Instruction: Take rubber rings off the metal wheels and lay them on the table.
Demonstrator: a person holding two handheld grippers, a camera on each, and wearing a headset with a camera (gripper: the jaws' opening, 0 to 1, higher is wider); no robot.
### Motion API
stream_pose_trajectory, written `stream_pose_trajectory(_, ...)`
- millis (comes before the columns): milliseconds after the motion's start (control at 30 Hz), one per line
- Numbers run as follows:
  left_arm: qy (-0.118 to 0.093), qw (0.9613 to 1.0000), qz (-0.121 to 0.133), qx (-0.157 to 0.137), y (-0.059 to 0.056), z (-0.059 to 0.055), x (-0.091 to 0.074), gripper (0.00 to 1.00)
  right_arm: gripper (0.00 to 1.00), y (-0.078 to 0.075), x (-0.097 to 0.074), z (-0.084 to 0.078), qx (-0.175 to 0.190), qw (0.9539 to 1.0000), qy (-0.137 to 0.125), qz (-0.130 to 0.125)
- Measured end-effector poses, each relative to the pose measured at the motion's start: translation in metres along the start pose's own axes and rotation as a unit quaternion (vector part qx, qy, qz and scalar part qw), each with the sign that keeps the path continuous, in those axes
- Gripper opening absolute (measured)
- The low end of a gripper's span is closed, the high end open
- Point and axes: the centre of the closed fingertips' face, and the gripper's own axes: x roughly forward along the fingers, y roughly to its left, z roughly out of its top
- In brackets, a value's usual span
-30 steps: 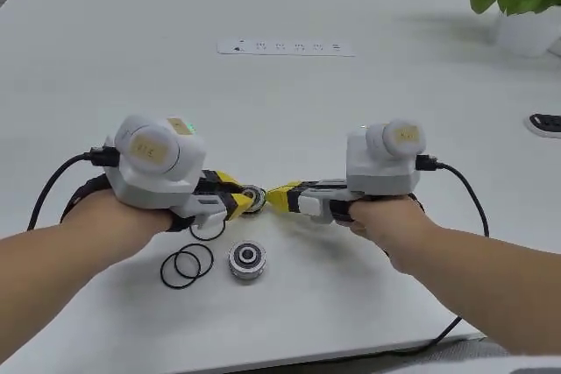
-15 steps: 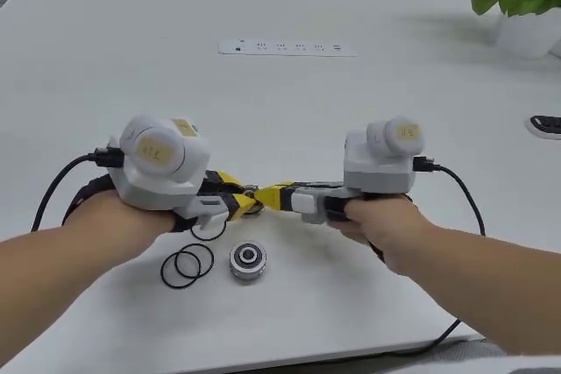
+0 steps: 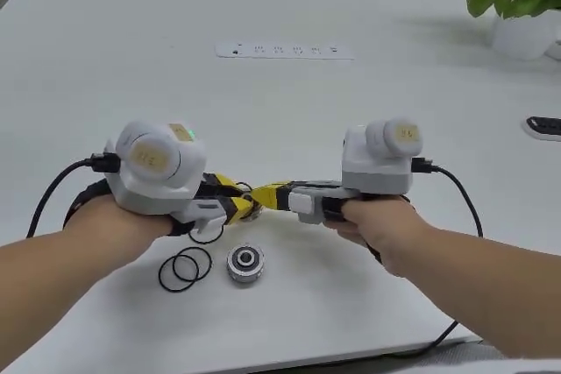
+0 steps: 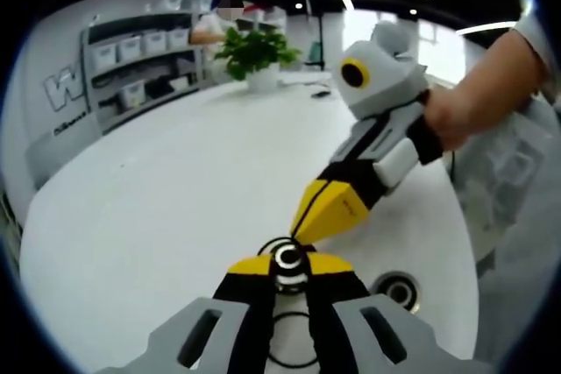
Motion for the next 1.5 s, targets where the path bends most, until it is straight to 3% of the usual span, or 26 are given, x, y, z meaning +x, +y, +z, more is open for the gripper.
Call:
stream_pose_trajectory(233, 0.003, 0.9998, -0.016, 0.011, -0.004, -0.001, -0.009, 0.15, 0.0, 0.004, 0.002, 0.002, -0.002, 0.9999, -0.003, 0.01)
stream_pose_trajectory(400, -0.012, 0.9997, -0.022, 0.005, -0.009, 0.004, -0.019, 0.2, 0.0, 0.01, 0.003, 0.006, -0.001, 0.9998, -0.007, 0.019)
stream_pose_trajectory(567, -0.024, 0.9992, -0.026, 0.02, -0.013, 0.007, -0.034, 0.25, 0.0, 0.016, 0.003, 0.009, 0.001, 0.9996, -0.012, 0.026)
stream_pose_trajectory(833, -0.037, 0.999, -0.019, 0.014, -0.009, 0.005, -0.057, 0.34, 0.0, 0.028, 0.007, 0.01, 0.004, 0.9991, -0.015, 0.039)
stream_pose_trajectory(1167, -0.046, 0.9988, -0.016, 0.009, -0.011, -0.005, -0.081, 0.45, 0.0, 0.04, 0.015, 0.0, 0.003, 0.9983, 0.001, 0.057)
stream_pose_trajectory(1500, -0.037, 0.9993, -0.004, -0.002, -0.011, -0.022, -0.093, 0.46, 0.0, 0.049, 0.022, -0.014, -0.003, 0.9975, 0.025, 0.067)
